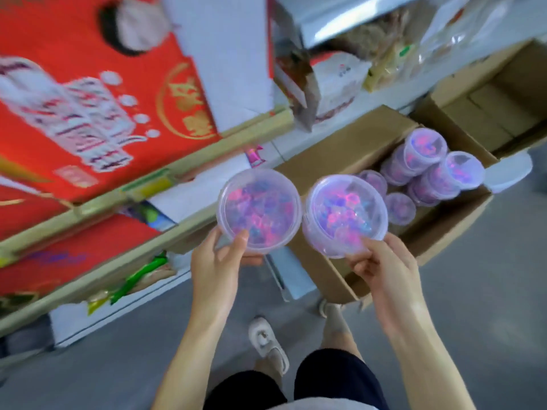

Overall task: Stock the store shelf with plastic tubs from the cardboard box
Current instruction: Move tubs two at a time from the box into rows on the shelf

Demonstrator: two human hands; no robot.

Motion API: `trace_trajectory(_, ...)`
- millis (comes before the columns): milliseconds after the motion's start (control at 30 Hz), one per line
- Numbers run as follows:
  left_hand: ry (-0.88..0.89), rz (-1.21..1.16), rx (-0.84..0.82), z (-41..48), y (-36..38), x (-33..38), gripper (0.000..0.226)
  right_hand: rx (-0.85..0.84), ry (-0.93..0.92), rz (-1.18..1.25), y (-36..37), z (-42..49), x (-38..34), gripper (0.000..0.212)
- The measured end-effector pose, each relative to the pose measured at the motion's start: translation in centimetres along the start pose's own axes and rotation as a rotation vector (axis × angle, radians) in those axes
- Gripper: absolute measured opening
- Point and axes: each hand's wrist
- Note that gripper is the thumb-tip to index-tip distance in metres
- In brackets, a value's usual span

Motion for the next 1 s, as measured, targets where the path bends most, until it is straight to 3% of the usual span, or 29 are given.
trace_trajectory(367,0.198,-0.287,0.338,-7.5,-17.3,8.5,0.015,-0.499,-0.198,0.046,13.6,-13.6,-5.8,0.013)
trace_trajectory(567,0.298,-0.37,0.41,-7.8,-21.5,12.2,0.012,-0.581,-0.136,0.093,18.9,-15.0,-8.6,0.026)
trace_trajectory(833,0.272,-0.337,0.587,-7.2,-27.1,16.2,0.013,-0.851,-0.232,-0.03,26.2,-17.1,-11.5,0.02)
trace_trajectory(1000,0.303,-0.375,0.662,-5.2,-29.4,18.2,0.007,-0.922,-0.212,0.001,30.2,-17.6,-12.3,0.019)
Point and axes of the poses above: each hand's wrist, its own z-axis towards the middle knuckle, its own y-axis out of the palm, x = y × z, and after that the axes turned 13 degrees about z, right-handed
